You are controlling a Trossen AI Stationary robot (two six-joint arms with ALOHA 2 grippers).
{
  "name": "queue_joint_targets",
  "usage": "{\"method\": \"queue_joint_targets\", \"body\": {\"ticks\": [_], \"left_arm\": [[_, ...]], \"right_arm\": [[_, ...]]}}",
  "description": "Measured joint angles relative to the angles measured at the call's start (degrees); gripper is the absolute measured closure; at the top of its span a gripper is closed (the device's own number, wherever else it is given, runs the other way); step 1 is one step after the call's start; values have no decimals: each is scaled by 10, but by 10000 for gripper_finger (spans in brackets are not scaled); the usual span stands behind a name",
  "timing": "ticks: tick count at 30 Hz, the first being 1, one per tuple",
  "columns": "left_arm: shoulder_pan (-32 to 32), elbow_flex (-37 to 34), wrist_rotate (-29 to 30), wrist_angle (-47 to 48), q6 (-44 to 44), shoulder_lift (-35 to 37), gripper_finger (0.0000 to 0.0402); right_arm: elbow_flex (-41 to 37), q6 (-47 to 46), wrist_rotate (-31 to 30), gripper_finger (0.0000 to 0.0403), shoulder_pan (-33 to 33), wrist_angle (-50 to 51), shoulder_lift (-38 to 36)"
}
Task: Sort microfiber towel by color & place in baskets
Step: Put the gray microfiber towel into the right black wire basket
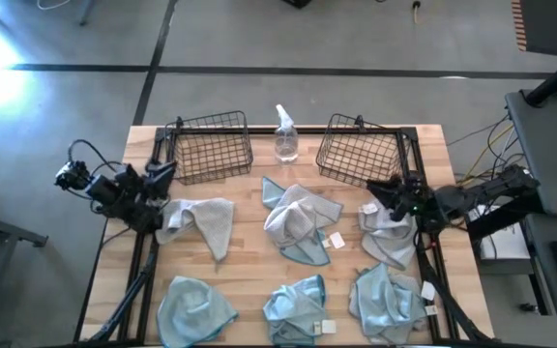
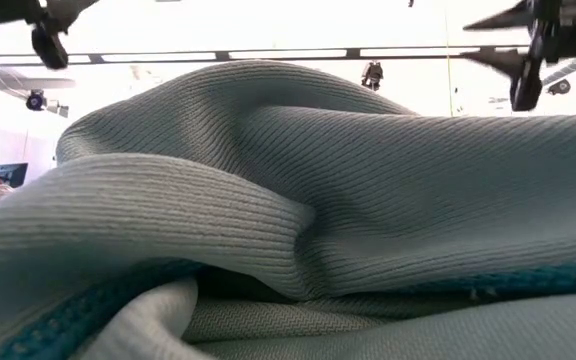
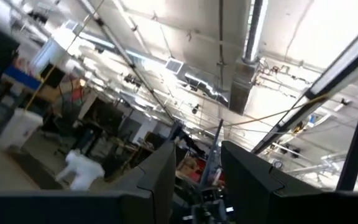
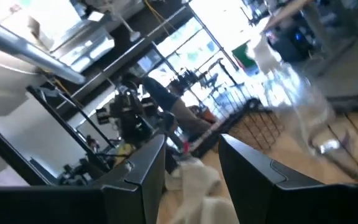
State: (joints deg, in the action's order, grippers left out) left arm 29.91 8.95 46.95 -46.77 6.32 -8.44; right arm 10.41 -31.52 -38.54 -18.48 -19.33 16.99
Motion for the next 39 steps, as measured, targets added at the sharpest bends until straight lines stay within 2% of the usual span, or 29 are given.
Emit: {"method": "queue_joint_targets", "body": {"ticks": [4,8,16,21,26,33,39], "left_arm": [[0,84,-34,47,62,-43,287],[0,189,-47,143,96,-94,287],[0,407,-45,414,87,-202,287],[0,521,-34,598,16,-249,287],[0,599,-35,673,-13,-292,287],[0,686,-37,738,-31,-352,287],[0,740,-43,832,-97,-394,287]], "right_arm": [[99,43,0,257,0,133,6],[212,52,0,257,0,294,28],[413,52,0,257,0,523,92],[515,52,0,257,0,631,150],[607,52,2,257,0,732,219],[721,45,54,257,0,828,307],[797,35,88,257,0,910,361]]}}
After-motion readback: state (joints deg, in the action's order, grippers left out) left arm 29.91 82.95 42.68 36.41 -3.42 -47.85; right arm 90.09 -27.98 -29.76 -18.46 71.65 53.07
